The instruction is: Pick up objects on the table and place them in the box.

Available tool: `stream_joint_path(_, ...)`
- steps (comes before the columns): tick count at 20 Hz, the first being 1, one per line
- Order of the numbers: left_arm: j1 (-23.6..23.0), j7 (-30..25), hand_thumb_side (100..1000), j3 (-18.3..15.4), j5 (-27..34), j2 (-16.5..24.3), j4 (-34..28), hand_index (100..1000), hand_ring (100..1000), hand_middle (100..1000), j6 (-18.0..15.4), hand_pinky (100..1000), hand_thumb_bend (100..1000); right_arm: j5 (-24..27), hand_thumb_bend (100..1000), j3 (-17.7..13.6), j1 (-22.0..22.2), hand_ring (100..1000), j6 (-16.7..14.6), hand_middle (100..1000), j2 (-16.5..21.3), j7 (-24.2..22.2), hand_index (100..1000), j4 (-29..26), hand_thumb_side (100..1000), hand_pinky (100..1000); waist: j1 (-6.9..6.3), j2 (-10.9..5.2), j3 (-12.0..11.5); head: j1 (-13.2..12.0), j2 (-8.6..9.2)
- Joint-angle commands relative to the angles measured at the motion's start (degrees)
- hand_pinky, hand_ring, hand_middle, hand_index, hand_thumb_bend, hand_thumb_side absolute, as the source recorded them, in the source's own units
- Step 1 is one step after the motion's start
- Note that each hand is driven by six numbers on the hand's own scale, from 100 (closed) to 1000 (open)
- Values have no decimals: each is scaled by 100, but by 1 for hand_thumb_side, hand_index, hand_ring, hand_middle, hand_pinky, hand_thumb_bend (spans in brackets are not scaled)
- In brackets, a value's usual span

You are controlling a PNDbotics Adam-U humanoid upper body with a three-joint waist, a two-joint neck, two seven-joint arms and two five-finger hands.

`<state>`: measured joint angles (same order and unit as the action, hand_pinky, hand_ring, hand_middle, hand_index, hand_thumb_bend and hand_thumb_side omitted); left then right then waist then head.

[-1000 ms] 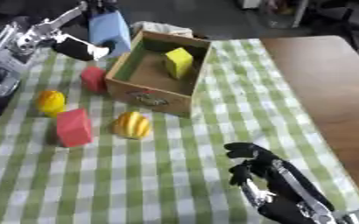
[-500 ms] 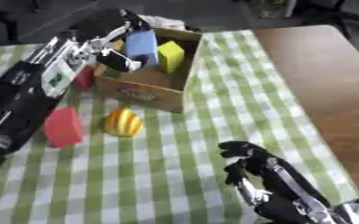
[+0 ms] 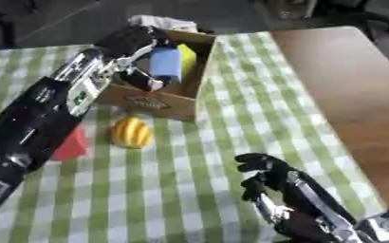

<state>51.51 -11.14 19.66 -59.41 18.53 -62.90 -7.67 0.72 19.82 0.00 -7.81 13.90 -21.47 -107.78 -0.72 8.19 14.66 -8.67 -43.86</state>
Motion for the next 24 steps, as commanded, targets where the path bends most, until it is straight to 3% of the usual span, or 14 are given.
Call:
stream_joint_path(1, 93, -414, 508, 60, 57, 112, -137, 905, 687, 758, -214, 719, 326, 57, 100, -15, -47, 512, -12, 838, 31, -10, 768, -120, 478, 715, 10, -57, 6, 19, -26)
stream_joint_path(3, 97, -836, 624, 105, 179, 245, -349, 926, 722, 797, -398, 753, 367, 47, 100, -23, -45, 512, -14, 838, 32, 1, 768, -117, 477, 715, 8, -61, -7, 41, -26)
stream_joint_path(6, 79, -1378, 713, 181, 257, 465, -687, 947, 757, 841, -604, 791, 437, 33, 100, -35, -36, 512, -16, 838, 36, 14, 768, -116, 477, 714, 7, -77, -35, 60, -26)
stream_joint_path(8, 30, -1635, 665, 211, 278, 620, -918, 947, 756, 842, -700, 792, 450, 27, 100, -46, -29, 511, -16, 838, 33, 25, 767, -111, 476, 714, 4, -91, -54, 76, -26)
stream_joint_path(11, -144, -1811, 499, 185, 534, 995, -1434, 932, 728, 790, -752, 772, 433, 14, 100, -71, -18, 511, -17, 837, 41, 48, 767, -105, 475, 714, -16, -111, -94, 114, -26)
stream_joint_path(14, -486, -1990, 452, 95, 1013, 1571, -2169, 915, 715, 763, -660, 762, 411, -11, 100, -102, -8, 511, -20, 837, 67, 83, 767, -95, 475, 714, -69, -137, -146, 147, -26)
stream_joint_path(17, -704, -2183, 452, 27, 1360, 1857, -2687, 915, 715, 763, -440, 762, 411, -22, 100, -104, -11, 511, -24, 837, 76, 97, 767, -87, 475, 714, -91, -146, -152, 143, -26)
stream_joint_path(18, -748, -2245, 549, 44, 1395, 1910, -2739, 915, 710, 762, -376, 760, 434, -26, 100, -115, -11, 511, -24, 837, 78, 104, 767, -83, 478, 713, -117, -148, -176, 179, -26)
stream_joint_path(23, -1378, -2652, 631, -72, 1534, 2468, -2728, 917, 711, 766, -151, 758, 438, -83, 100, -194, -1, 510, -39, 837, 108, 182, 766, -56, 485, 712, -194, -140, -381, 349, -26)
stream_joint_path(24, -1519, -2718, 648, -125, 1517, 2522, -2764, 921, 719, 776, -96, 766, 475, -87, 100, -194, 0, 510, -41, 836, 109, 187, 766, -55, 478, 712, -195, -139, -388, 347, -26)
